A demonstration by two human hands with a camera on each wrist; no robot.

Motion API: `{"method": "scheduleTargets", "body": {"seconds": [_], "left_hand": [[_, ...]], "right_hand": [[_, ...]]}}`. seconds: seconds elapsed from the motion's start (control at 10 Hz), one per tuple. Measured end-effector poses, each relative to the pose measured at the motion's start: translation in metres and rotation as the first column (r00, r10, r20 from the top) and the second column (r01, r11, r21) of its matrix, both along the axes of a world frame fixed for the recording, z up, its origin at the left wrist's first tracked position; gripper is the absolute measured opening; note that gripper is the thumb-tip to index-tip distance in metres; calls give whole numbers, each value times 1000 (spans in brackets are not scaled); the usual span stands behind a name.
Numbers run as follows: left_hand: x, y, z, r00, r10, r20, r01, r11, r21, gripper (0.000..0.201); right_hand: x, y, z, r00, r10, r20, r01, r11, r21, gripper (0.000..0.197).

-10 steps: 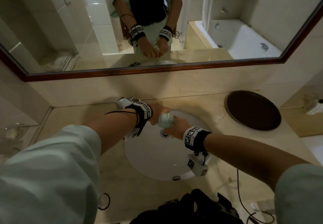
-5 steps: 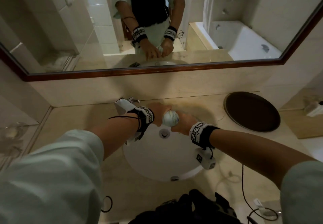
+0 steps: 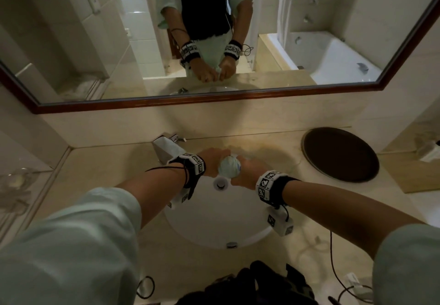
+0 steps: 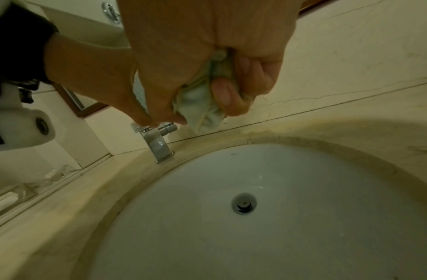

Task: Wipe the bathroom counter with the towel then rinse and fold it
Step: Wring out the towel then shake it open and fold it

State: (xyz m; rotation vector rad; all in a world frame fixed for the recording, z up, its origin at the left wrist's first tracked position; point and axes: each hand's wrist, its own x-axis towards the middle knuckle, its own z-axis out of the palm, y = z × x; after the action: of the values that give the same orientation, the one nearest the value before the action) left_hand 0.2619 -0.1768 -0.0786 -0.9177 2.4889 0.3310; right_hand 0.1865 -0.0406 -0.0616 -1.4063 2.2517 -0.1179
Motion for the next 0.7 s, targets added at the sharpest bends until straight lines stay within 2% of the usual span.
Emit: {"method": "scheduleTargets", "body": {"seconds": [0.1,0.2,0.5,0.7], "left_hand": [[28,23,31,982,-113,-153,107,993,-50,51],[25,25,25,978,-111,-179,107,994,-31,53],[18,45,46,997,-66,-49,66,998,-8,58],[19,51,53,986,-112,-127,111,994,-18,48]], "right_hand": [[-2,5,-3,1000,11,9,-10,1000,-14,66],[-6,8,-6,1000,23,21,-22,999,-28,60],[-15,12,-1,991,130,21,-129,992,-7,59],[-22,16,0,991,129,44,-128,991,-27,54]]}}
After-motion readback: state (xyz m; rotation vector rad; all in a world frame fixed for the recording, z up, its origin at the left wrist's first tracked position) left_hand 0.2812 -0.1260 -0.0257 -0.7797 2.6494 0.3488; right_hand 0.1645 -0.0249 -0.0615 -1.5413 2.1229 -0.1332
